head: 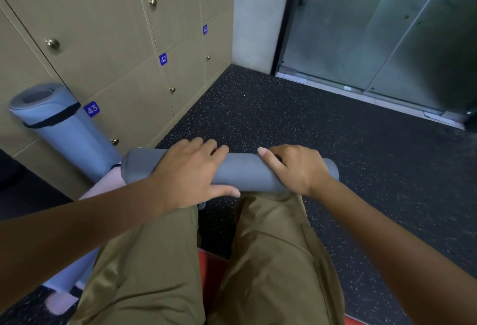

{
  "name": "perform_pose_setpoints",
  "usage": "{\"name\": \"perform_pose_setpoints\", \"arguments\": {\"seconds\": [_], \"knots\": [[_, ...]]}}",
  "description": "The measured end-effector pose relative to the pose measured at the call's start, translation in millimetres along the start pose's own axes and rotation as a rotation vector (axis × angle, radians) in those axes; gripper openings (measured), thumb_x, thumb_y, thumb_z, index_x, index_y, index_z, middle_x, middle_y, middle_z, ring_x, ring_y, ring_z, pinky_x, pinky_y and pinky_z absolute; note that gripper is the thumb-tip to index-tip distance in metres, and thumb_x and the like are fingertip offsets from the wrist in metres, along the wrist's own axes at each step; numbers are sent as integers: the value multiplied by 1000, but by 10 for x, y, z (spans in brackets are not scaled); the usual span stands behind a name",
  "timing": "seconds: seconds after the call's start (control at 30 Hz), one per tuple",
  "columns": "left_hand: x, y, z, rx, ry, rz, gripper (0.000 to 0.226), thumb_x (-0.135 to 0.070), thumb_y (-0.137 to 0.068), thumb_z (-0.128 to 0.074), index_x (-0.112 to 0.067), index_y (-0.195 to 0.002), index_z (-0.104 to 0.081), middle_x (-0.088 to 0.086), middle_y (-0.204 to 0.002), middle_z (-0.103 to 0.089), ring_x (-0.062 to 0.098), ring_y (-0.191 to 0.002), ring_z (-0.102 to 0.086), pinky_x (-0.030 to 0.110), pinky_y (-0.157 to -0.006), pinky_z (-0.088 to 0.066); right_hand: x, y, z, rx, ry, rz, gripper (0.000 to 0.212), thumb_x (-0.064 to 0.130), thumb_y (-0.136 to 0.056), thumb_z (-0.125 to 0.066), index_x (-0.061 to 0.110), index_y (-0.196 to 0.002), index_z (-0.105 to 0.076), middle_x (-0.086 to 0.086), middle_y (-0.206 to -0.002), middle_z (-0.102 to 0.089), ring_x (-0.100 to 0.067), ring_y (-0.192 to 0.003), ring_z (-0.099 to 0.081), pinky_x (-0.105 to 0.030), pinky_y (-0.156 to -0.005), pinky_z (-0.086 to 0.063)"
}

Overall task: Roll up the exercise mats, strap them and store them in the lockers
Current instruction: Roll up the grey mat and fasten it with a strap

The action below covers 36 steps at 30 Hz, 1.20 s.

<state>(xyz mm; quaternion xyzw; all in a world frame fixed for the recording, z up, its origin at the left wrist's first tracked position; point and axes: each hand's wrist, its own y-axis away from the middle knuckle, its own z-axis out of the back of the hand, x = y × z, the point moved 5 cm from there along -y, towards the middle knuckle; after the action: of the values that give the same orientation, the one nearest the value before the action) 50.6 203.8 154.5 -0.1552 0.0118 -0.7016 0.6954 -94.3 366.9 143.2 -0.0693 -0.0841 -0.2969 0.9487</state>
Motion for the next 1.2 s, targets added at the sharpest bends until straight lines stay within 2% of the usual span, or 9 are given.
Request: {"name": "perform_pose_setpoints", "arguments": {"seconds": [0.2,0.27,0.37,0.47,0.57,0.7,0.9,1.07,1.2], "knots": [[-60,82,-118,-28,42,20,83,-90,-63,-58,-15,-97,-57,3,-76,-59,28,-64,-62,36,-55,-46,52,-89,16,71,57,28,63,72,-96,-11,34,-68,-52,5,-75,-64,-20,-75,-58,-35,-60,-37],[-52,87,-138,5,108,56,82,-90,-66,-52,-16,-101,-54,3,-82,-61,29,-74,-66,38,-60,-50,92,-75,42,20,97,65,69,75,-93,-5,31,-74,-55,3,-79,-65,-22,-78,-60,-37,-65,-42],[56,55,-169,137,181,143,83,-94,-67,-44,-22,-108,-50,-2,-99,-64,26,-91,-65,39,-71,-47,99,6,64,-76,216,148,91,82,-88,5,23,-102,-63,1,-94,-67,-24,-90,-62,-40,-79,-44],[149,9,-156,228,285,153,79,-95,-68,-49,-28,-109,-50,-10,-101,-63,21,-92,-63,39,-75,-48,29,117,45,-148,339,216,90,85,-90,-7,20,-119,-62,-2,-99,-65,-28,-87,-60,-43,-79,-46],[221,19,-154,296,392,158,68,-95,-65,-54,-39,-103,-48,-15,-94,-62,14,-87,-61,38,-77,-49,35,198,99,-217,375,245,86,85,-91,-14,18,-116,-61,-3,-94,-63,-28,-81,-59,-42,-72,-47],[297,52,-102,338,497,185,57,-88,-66,-66,-43,-99,-51,-17,-87,-65,6,-83,-61,29,-67,-42,178,273,221,-292,393,253,79,82,-93,-21,17,-106,-63,-4,-83,-62,-28,-73,-59,-41,-66,-47],[277,63,-145,504,616,102,55,-86,-67,-66,-43,-98,-52,-19,-80,-74,-9,-83,-59,25,-69,-42,210,457,77,-218,364,180,81,84,-93,-13,20,-104,-61,0,-78,-60,-24,-70,-59,-39,-65,-47],[236,19,-100,402,430,49,63,-91,-73,-45,-43,-115,-48,-17,-103,-60,5,-92,-58,37,-82,-49,163,348,94,-106,253,85,75,87,-88,-11,30,-106,-57,6,-83,-63,-19,-77,-61,-34,-63,-39],[141,37,-84,175,172,-47,94,-92,-76,-28,-25,-140,-46,-6,-116,-57,20,-99,-59,41,-85,-50,60,134,100,127,92,-12,74,89,-83,-14,30,-95,-58,5,-81,-64,-19,-79,-61,-40,-71,-49]]}}
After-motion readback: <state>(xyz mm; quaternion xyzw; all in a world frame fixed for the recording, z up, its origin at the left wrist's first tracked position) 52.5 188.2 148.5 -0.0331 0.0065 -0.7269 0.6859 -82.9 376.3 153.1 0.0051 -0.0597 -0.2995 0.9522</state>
